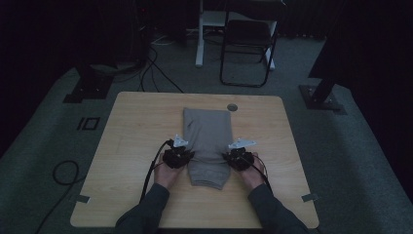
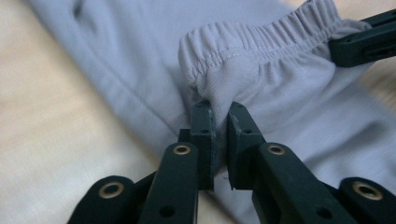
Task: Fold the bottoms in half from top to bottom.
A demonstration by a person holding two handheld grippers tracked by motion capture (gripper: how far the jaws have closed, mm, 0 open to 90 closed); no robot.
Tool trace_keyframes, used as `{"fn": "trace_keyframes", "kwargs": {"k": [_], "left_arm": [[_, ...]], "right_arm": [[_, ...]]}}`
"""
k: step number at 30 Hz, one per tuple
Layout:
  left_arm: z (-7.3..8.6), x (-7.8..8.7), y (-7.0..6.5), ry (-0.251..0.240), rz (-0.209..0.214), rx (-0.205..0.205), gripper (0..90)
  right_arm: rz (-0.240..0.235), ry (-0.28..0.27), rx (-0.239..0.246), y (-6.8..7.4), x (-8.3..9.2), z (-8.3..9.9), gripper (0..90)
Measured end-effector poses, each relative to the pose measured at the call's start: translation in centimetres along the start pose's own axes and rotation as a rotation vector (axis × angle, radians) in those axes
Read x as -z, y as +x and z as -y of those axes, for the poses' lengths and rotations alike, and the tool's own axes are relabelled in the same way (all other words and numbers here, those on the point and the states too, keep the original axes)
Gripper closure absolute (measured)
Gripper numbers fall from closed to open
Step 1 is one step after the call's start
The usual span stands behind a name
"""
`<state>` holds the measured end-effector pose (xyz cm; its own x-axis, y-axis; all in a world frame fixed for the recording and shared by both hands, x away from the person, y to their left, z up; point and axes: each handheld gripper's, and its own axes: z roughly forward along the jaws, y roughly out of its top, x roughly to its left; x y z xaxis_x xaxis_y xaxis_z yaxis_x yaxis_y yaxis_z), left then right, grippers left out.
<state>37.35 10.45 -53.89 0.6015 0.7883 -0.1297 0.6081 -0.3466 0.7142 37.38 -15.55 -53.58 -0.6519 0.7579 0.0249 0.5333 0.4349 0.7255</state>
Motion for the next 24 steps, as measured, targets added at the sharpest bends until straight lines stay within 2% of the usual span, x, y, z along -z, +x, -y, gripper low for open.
{"fn": "trace_keyframes", "kwargs": {"k": [1, 2, 5, 7, 10, 13, 14, 17, 20, 24], "left_arm": [[0.3, -0.3, 0.0, 0.022, 0.003, -0.004, 77.6], [0.5, -0.4, 0.1, 0.014, 0.016, -0.007, 74.7], [0.1, 0.2, 0.2, 0.013, 0.047, -0.003, 65.0], [-0.3, 1.0, 0.3, -0.018, 0.054, -0.009, 61.8], [-1.4, 1.9, 0.8, -0.059, 0.046, 0.000, 59.9], [-2.5, 2.0, 1.4, -0.089, 0.023, 0.017, 59.8], [-2.9, 1.9, 1.6, -0.091, 0.012, 0.021, 59.9], [-3.7, 1.0, 2.1, -0.090, -0.028, 0.031, 59.2], [-4.1, -0.3, 2.6, -0.063, -0.054, 0.029, 59.4], [-4.0, -1.7, 3.1, -0.038, -0.068, 0.056, 61.7]], "right_arm": [[-0.001, 0.017, -0.002, 0.1, -0.3, 0.3, 86.5], [-0.002, 0.030, 0.002, 0.1, -0.6, 0.5, 85.4], [-0.021, 0.024, -0.038, -0.3, -0.5, 0.5, 70.8], [-0.042, 0.004, -0.050, -0.7, 0.1, 0.3, 62.5], [-0.066, -0.058, -0.057, -1.4, 1.4, -0.3, 58.7], [-0.051, -0.102, -0.090, -2.4, 2.3, -1.1, 60.3], [-0.047, -0.108, -0.105, -2.8, 2.4, -1.3, 64.8], [-0.047, -0.090, -0.146, -3.8, 1.7, -1.9, 76.2], [-0.042, -0.058, -0.147, -4.0, 0.5, -2.1, 80.3], [-0.014, -0.027, -0.135, -3.8, -0.8, -2.3, 82.5]]}}
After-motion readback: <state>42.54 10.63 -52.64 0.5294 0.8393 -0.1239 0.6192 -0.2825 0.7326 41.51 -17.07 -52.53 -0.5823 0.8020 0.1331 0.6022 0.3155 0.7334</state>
